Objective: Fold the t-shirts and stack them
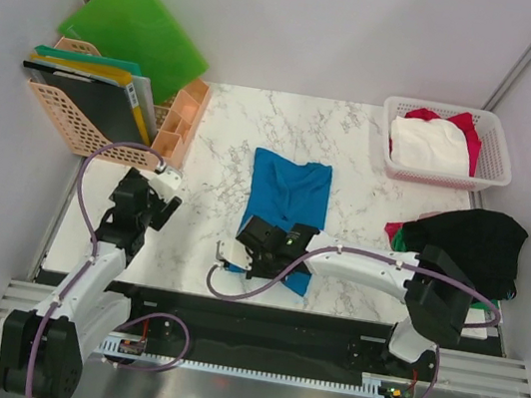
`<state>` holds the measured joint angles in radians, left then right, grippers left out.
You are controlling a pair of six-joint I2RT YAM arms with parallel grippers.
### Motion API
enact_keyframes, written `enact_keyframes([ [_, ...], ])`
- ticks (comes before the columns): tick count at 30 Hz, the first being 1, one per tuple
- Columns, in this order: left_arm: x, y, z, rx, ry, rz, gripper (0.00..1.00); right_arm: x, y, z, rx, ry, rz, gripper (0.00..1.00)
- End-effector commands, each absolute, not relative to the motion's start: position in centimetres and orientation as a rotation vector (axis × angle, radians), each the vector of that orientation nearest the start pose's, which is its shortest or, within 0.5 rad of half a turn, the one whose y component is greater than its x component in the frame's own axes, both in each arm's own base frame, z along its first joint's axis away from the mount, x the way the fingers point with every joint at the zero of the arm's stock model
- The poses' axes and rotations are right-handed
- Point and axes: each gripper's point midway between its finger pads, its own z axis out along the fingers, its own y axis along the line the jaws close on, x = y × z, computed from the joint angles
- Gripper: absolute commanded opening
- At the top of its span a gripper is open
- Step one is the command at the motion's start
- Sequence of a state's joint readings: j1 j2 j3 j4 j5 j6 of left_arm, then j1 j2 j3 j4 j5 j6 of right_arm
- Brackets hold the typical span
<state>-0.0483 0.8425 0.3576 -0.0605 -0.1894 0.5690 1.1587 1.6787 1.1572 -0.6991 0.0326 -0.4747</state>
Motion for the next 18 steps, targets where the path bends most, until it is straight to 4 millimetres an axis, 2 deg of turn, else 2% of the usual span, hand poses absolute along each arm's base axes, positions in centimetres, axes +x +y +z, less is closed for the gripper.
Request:
enact_keyframes([
  [1, 29.1, 3.9, 10.4, 0.493, 2.035, 0.486, 1.0, 19.5, 31.7, 11.6, -1.926, 1.773, 0.021, 0.0],
  [5, 29.0, 3.8, 10.3, 0.491, 2.039, 0.483, 1.0, 22.5, 31.9, 13.0, -1.896, 1.742, -0.053, 0.0],
  [10, 28.8, 4.0, 10.1, 0.5, 2.04, 0.499, 1.0, 27.3, 31.7, 15.0, -1.824, 1.739, -0.085, 0.0],
  [13, 28.7, 4.1, 10.0, 0.501, 2.042, 0.501, 1.0, 30.3, 31.1, 15.5, -1.792, 1.753, -0.119, 0.0],
  [14, 28.6, 4.1, 9.9, 0.503, 2.045, 0.501, 1.0, 30.5, 31.3, 15.6, -1.8, 1.741, -0.117, 0.0],
  [15, 28.7, 4.0, 9.8, 0.504, 2.046, 0.499, 1.0, 31.4, 30.8, 15.8, -1.784, 1.753, -0.132, 0.0],
  [16, 28.6, 4.0, 9.7, 0.504, 2.051, 0.497, 1.0, 32.4, 30.8, 16.4, -1.778, 1.735, -0.146, 0.0],
  [17, 28.6, 4.0, 9.6, 0.504, 2.052, 0.495, 1.0, 33.4, 30.3, 16.0, -1.773, 1.754, -0.155, 0.0],
  [18, 28.7, 4.0, 9.5, 0.506, 2.055, 0.493, 1.0, 34.3, 30.5, 16.8, -1.755, 1.742, -0.162, 0.0],
])
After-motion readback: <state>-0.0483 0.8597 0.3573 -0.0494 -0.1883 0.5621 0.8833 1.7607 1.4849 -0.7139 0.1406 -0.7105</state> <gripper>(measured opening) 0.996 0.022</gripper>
